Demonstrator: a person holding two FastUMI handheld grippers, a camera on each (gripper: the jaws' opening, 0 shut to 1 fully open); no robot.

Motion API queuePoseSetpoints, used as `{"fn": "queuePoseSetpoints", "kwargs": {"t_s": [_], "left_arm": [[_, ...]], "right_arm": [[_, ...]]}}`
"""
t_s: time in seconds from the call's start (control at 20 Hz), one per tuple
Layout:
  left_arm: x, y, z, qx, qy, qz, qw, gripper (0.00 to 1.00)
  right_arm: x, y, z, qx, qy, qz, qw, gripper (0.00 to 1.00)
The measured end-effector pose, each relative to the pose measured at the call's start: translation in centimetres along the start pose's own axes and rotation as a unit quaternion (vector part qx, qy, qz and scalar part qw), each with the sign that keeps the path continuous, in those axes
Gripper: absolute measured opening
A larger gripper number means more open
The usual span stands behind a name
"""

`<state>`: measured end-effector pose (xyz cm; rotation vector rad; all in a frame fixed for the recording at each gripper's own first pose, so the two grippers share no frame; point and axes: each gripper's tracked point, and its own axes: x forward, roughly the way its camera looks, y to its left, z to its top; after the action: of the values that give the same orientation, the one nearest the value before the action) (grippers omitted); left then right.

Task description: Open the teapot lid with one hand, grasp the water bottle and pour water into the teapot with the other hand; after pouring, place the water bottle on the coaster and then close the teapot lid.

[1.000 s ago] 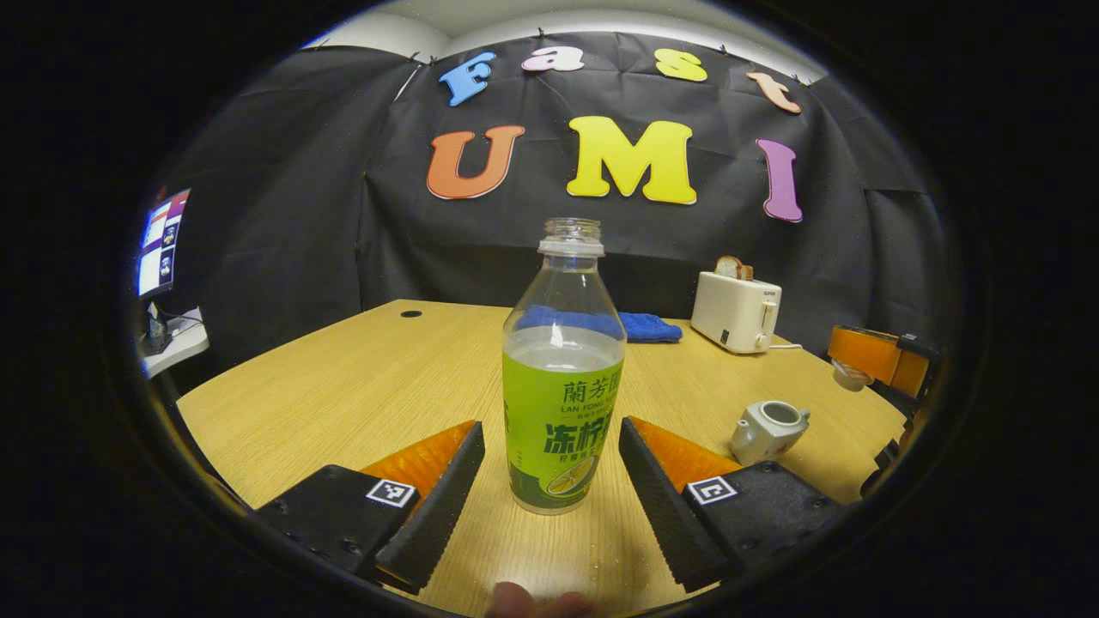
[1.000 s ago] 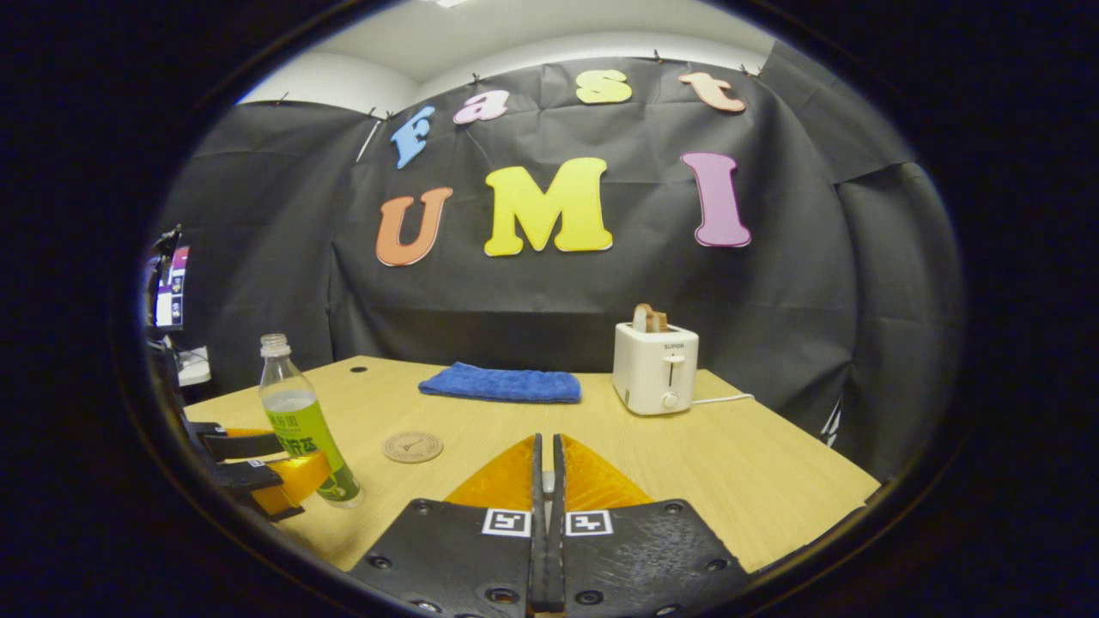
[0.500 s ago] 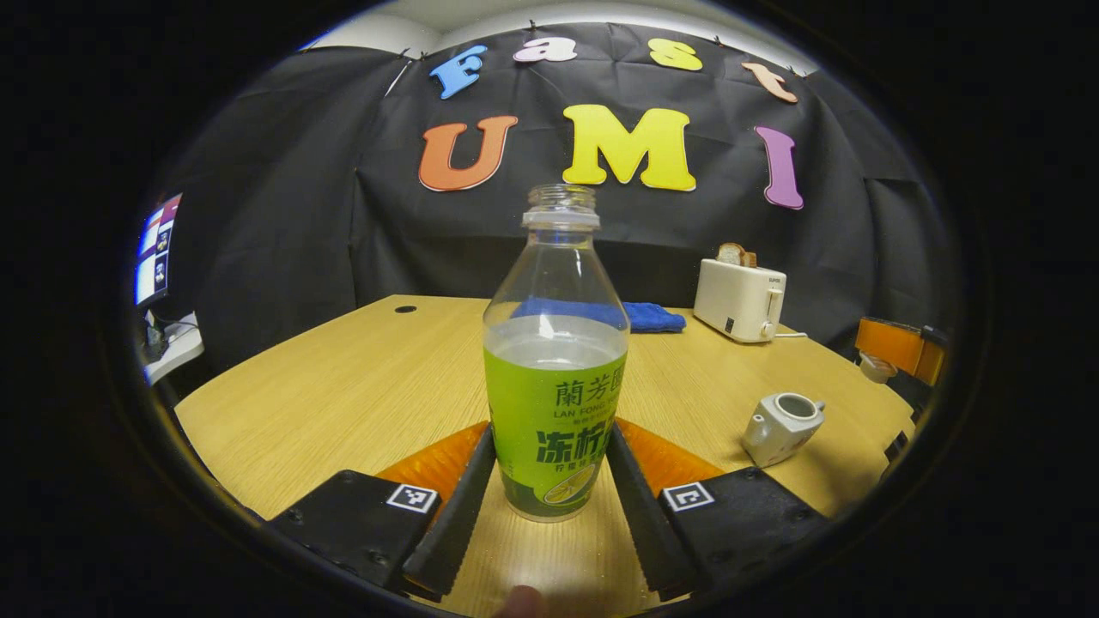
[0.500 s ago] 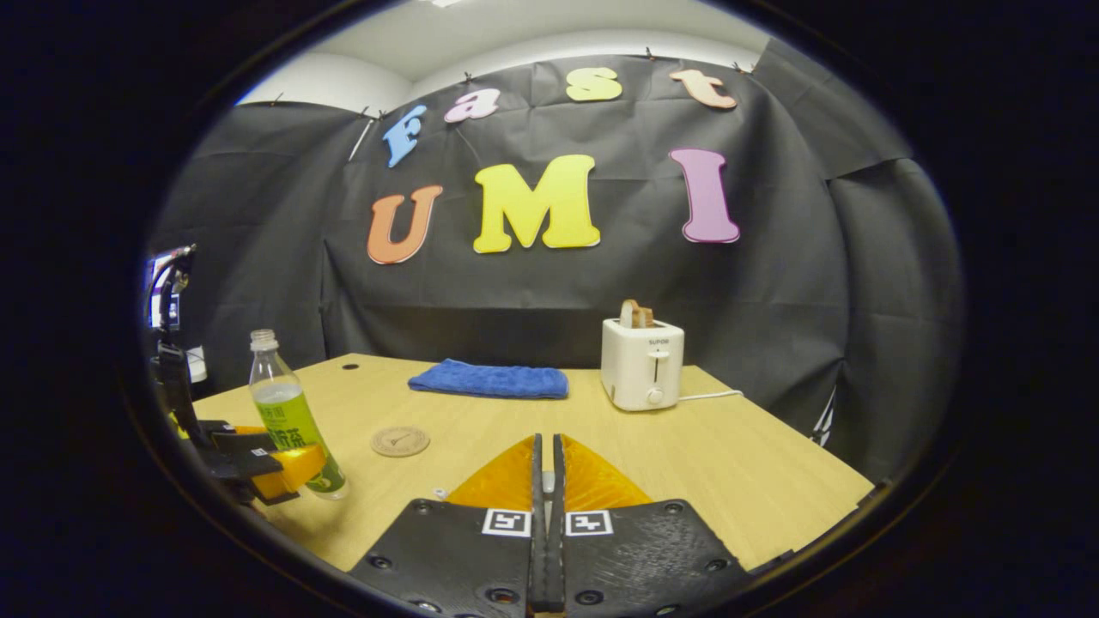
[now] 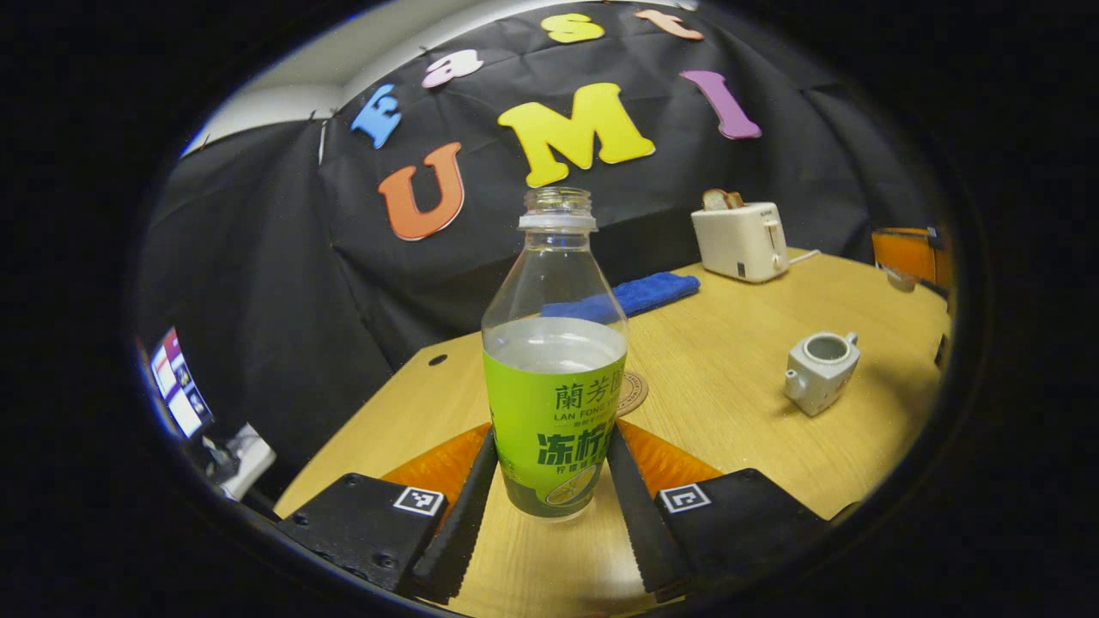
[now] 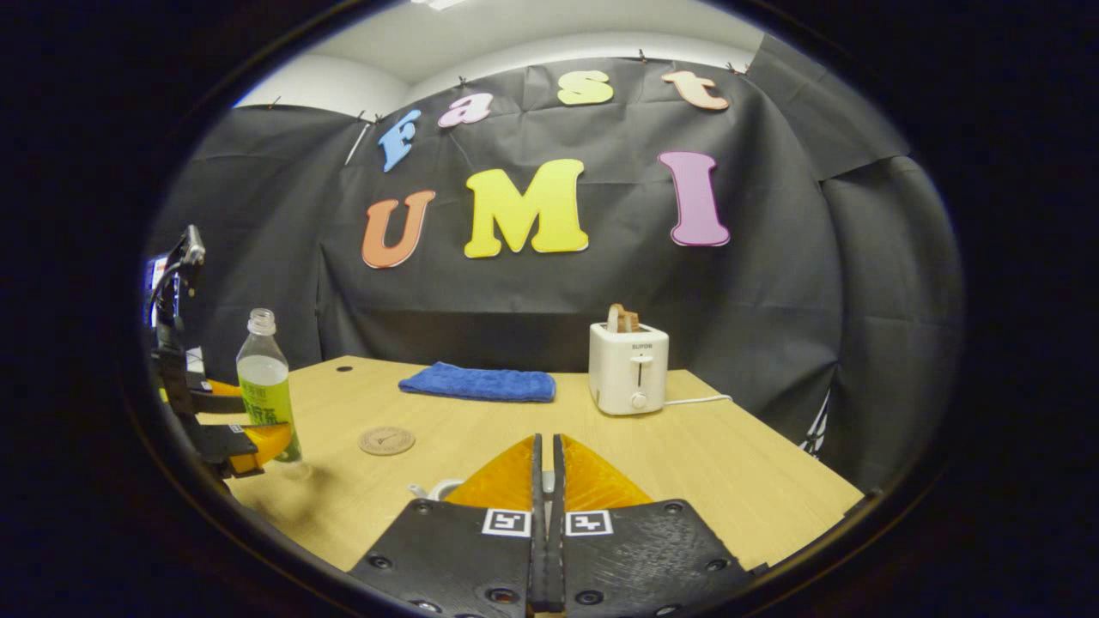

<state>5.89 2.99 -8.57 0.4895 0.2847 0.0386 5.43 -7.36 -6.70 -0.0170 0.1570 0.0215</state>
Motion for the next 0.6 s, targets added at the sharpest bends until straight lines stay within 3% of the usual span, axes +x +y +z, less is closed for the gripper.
{"fn": "queuePoseSetpoints", "kwargs": {"t_s": [0.1,0.35,0.6], "left_arm": [[-0.3,0.5,0.6,0.075,-0.003,0.011,0.997,0.75],[-0.1,-1.0,0.0,0.189,0.013,0.005,0.982,0.74],[0.2,-1.0,1.1,0.33,0.031,0.013,0.943,0.75]], "right_arm": [[0.1,-1.1,0.0,0.003,-0.001,-0.005,1.0,0.0],[-0.4,-3.6,0.2,0.008,-0.004,-0.016,1.0,0.0],[-0.9,-5.3,0.0,0.006,-0.008,-0.02,1.0,0.0]]}}
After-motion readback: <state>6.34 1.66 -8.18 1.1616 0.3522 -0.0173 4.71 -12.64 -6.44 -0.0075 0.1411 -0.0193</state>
